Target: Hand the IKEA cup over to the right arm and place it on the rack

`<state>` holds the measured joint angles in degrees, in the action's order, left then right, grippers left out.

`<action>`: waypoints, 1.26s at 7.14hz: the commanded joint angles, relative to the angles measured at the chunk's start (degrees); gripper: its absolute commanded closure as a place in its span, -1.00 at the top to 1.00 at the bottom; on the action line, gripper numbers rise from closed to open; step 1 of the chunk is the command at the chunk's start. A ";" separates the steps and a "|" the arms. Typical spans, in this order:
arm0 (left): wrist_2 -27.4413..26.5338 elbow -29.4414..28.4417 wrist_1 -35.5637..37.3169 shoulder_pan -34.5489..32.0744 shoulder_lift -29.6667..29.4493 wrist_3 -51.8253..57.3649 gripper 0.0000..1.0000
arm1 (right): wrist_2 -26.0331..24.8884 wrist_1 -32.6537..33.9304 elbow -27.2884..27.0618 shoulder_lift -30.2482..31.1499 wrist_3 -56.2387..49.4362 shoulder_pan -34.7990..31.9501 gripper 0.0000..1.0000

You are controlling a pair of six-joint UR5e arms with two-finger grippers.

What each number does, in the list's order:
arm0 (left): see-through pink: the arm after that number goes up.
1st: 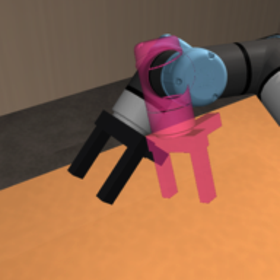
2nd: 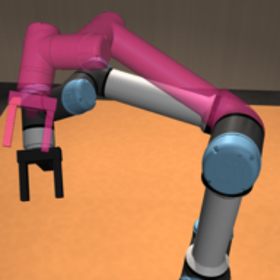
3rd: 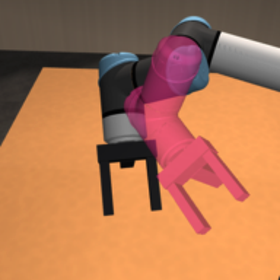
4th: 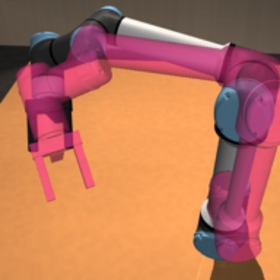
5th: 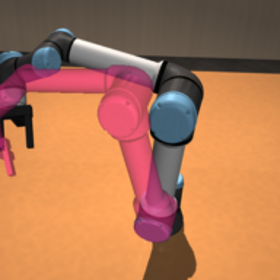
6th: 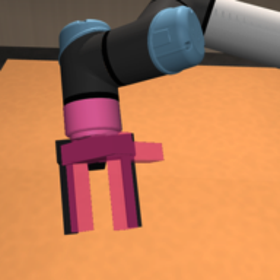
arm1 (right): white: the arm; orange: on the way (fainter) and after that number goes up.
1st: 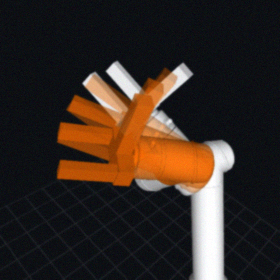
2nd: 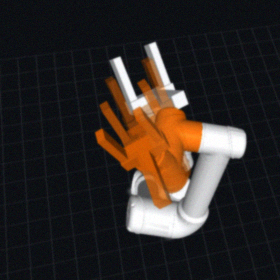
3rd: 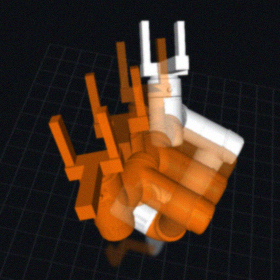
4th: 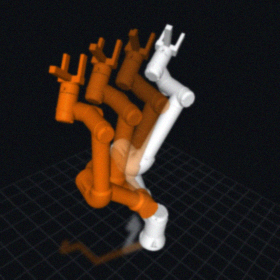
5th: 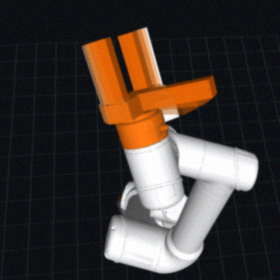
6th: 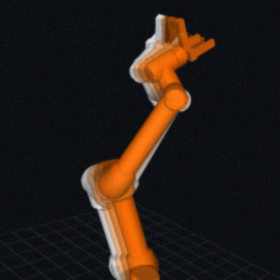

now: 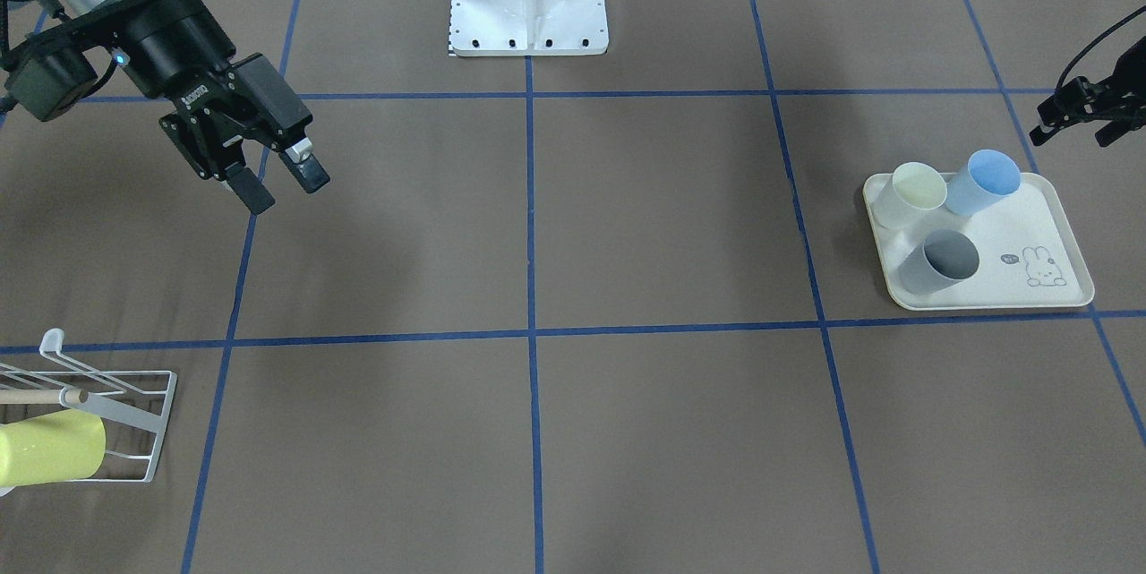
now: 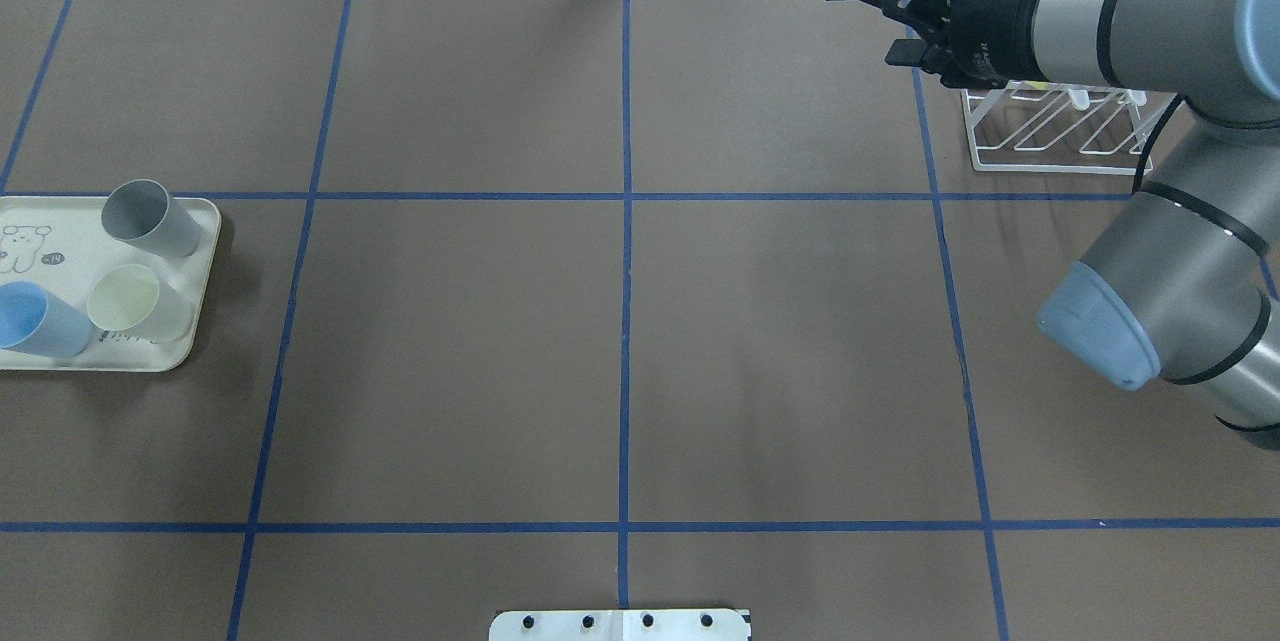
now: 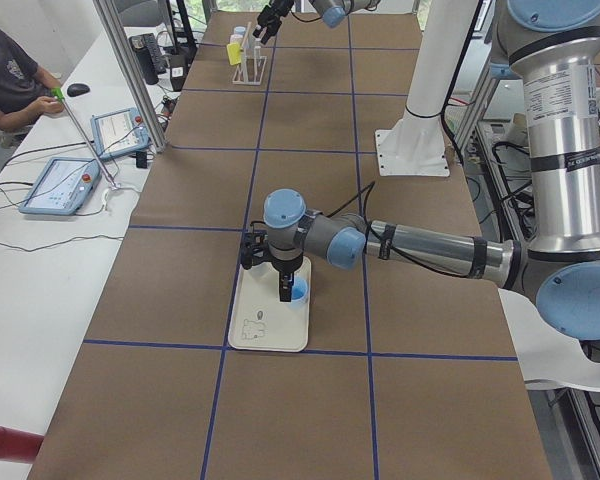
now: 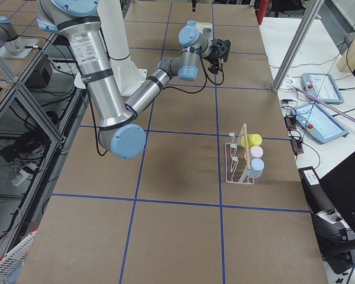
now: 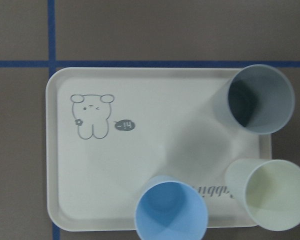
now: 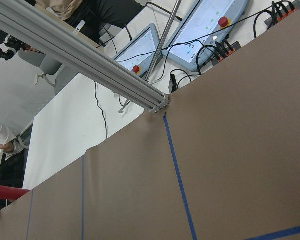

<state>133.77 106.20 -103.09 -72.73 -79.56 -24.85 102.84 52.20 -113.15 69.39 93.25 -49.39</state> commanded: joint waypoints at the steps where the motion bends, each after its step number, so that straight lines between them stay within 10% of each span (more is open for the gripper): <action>1: -0.35 -3.45 -0.27 1.27 -0.94 -0.45 1.00 | -0.28 -3.85 0.30 1.10 0.89 1.05 1.00; 9: -0.35 -8.63 -0.62 6.55 -4.46 -3.01 1.00 | -0.01 -3.95 0.21 1.28 0.80 1.22 1.00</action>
<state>133.41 99.13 -103.71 -66.20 -82.96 -28.02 102.80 48.32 -112.96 70.67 94.05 -48.19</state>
